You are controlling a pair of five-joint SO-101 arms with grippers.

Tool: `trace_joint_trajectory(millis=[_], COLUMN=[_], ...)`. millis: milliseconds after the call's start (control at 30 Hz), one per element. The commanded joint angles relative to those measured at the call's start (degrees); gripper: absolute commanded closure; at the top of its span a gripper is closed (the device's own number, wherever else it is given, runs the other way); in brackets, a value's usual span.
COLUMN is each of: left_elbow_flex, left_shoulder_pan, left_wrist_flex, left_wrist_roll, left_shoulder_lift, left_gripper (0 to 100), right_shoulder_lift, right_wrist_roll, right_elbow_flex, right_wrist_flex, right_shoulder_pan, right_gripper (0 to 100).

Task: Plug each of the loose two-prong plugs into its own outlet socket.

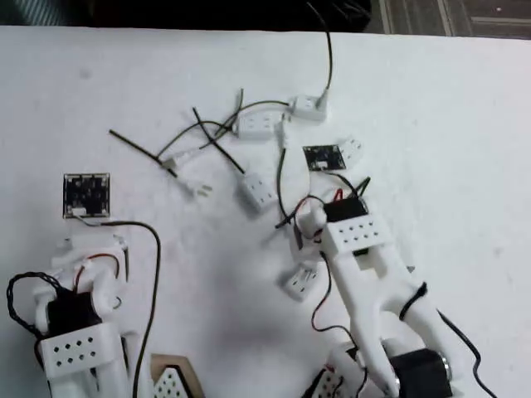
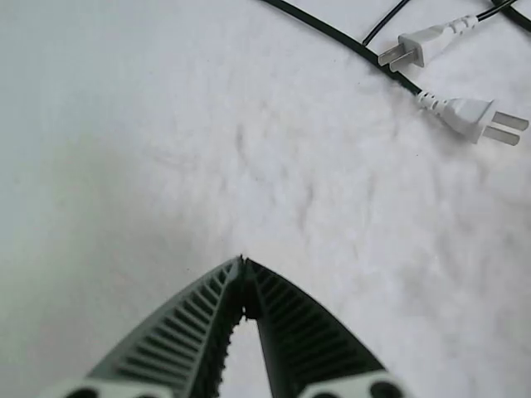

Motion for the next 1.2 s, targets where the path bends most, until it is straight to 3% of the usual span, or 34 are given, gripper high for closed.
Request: trace_joint_trajectory(millis=[0, 600, 833, 967, 1167], left_elbow_flex=[-0.3, -0.3, -0.3, -0.3, -0.3], left_shoulder_pan=[-0.4, -0.4, -0.4, -0.4, -0.4], left_wrist_flex=[-1.0, -0.9, -1.0, -1.0, -0.9], left_wrist_roll=[-0.5, -0.5, -0.5, -0.5, -0.5], left_shoulder_lift=[-0.4, -0.4, -0.4, -0.4, -0.4], left_gripper=[98, 98, 98, 98, 98], right_shoulder_lift=[1.4, 8.2, 8.7, 9.8, 13.8], right_wrist_roll=[-0.8, -2.3, -2.5, -4.4, -4.8], right_elbow_flex=[-2.5, -2.5, -8.4, -9.6, -9.7], right_wrist_flex=[-0.6, -3.4, 3.9, 6.0, 3.6], right_shoulder_pan=[0.0, -3.7, -1.5, -1.2, -2.4], right_gripper=[90.0, 90.0, 88.9, 81.5, 84.9])
